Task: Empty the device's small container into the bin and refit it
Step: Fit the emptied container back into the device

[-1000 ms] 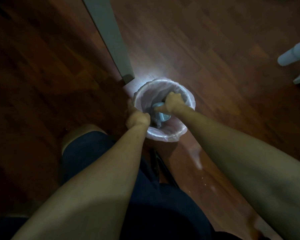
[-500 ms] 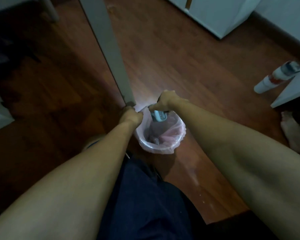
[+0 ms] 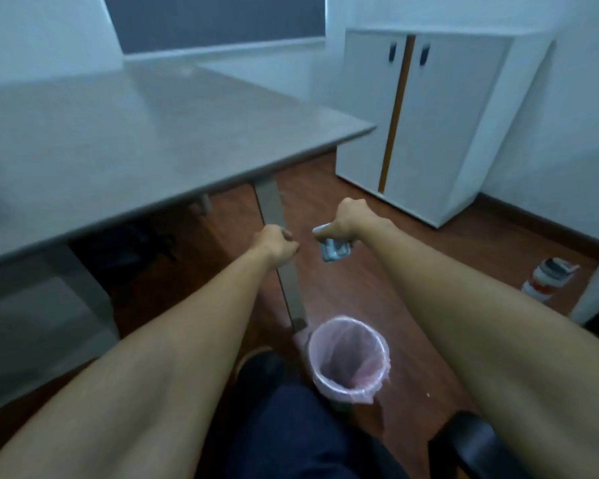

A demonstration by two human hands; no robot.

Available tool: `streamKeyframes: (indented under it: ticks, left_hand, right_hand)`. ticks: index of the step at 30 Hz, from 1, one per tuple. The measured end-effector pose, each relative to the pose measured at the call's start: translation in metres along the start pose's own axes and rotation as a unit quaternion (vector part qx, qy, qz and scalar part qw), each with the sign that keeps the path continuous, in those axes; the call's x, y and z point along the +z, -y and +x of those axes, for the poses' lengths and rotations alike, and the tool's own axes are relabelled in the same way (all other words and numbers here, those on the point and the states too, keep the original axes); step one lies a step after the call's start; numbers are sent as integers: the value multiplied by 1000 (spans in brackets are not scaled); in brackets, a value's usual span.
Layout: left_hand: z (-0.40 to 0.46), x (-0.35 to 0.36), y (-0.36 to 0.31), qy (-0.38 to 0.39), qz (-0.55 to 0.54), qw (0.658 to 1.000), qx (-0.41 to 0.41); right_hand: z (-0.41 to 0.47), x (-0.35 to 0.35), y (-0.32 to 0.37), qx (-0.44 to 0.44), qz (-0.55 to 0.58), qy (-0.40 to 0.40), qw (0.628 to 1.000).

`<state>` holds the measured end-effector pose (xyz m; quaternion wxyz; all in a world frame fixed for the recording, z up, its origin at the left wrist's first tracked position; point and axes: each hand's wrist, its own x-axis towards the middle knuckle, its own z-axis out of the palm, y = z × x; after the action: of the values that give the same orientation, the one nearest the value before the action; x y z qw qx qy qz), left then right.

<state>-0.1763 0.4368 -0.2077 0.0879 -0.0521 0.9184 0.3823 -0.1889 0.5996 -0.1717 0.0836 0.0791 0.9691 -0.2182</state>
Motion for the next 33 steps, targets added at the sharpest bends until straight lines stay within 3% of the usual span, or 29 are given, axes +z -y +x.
streamKeyframes:
  ticks: [7,12,17,25,33]
  left_hand:
    - [-61,-141,-52,-92,35,992,79]
    - [-104,-237,-52,-173,47,981,73]
    - [-135,-317,-6,-274,69,959,31]
    - [-153,-355,106,-420,65,901,-86]
    - [-124,-342,150,-432,10,898,-88]
  right_hand:
    - [-55,-95,101,-110,23,-73,991]
    - [-73,-114,182,-172,119,-84,974]
    - [-94,-99,257,-253,191,-93,944]
    - [-121,-30,339,-296,282,-19,912]
    - [-112,21,364,-241,391,18,888]
